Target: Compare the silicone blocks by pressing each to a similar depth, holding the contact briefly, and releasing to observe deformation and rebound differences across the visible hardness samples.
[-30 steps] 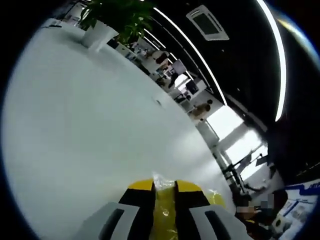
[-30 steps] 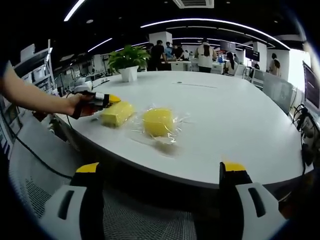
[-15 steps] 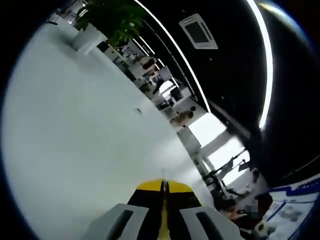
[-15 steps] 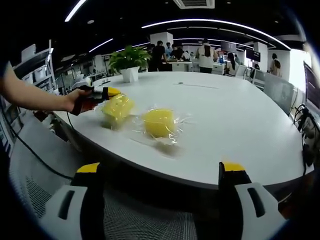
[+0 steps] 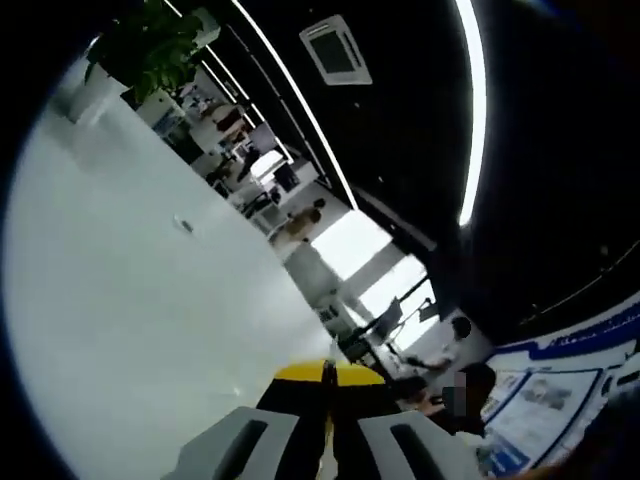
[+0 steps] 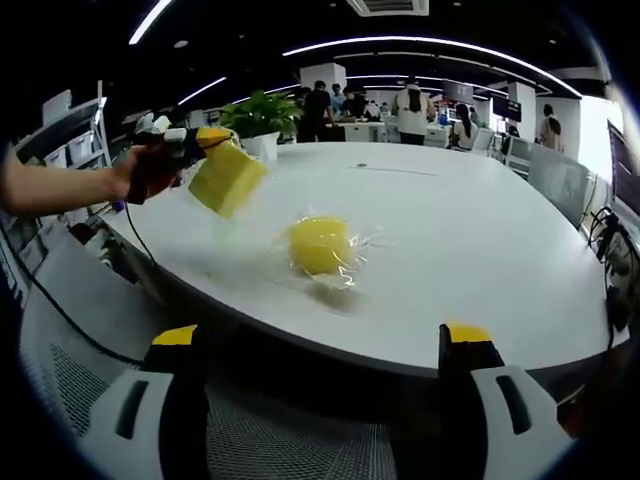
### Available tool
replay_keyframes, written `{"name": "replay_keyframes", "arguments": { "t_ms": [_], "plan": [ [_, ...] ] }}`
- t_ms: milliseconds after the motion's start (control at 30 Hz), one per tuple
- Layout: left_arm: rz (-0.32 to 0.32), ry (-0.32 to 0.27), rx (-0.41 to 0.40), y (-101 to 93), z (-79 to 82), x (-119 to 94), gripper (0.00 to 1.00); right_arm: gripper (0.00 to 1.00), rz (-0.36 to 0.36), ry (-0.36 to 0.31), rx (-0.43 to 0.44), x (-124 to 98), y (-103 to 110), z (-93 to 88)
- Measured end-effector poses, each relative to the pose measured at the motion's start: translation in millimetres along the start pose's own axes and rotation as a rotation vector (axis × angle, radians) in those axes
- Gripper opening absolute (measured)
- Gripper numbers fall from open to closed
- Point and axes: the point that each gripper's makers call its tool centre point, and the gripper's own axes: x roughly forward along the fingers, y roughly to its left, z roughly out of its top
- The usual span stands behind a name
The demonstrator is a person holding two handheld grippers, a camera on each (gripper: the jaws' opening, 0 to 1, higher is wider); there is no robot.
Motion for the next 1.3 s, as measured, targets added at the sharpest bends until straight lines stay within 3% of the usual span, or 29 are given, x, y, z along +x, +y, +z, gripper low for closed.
{"name": "replay_keyframes", "arguments": {
  "t_ms": [333, 467, 533, 800, 1000, 1167, 1300],
  "plan": [
    [-0.148, -0.014, 0.077, -68.9, 4.6, -7.4, 0.00, 0.91, 0.011, -0.028, -0.002, -0.6, 2.2, 4.8],
    [-0.198, -0.025, 0.074, -85.8, 3.7, -11.0, 0.00, 0.91, 0.015, -0.024, -0.002, -0.7, 3.5, 5.1],
    [-0.185, 0.011, 0.134, -86.0, -4.8, -10.8, 0.00, 0.91, 0.006, -0.019, -0.006, -0.6, 2.3, 4.8],
    [-0.250, 0.019, 0.095, -109.7, -21.8, -7.9, 0.00, 0.91, 0.010, -0.037, 0.001, -5.1, 3.1, 11.5],
    [-0.297, 0.013, 0.082, -129.5, -22.9, -9.9, 0.00, 0.91, 0.057, -0.121, 0.001, -16.7, 12.4, 44.9],
    [-0.329, -0.005, 0.072, -141.9, -21.9, -11.6, 0.00, 0.83, 0.129, -0.234, 0.085, -31.6, 22.4, 81.8],
    [-0.347, -0.016, 0.045, -146.2, -21.9, -11.9, 0.00, 0.84, 0.203, -0.286, 0.131, -44.6, 35.0, 101.7]
  ]
}}
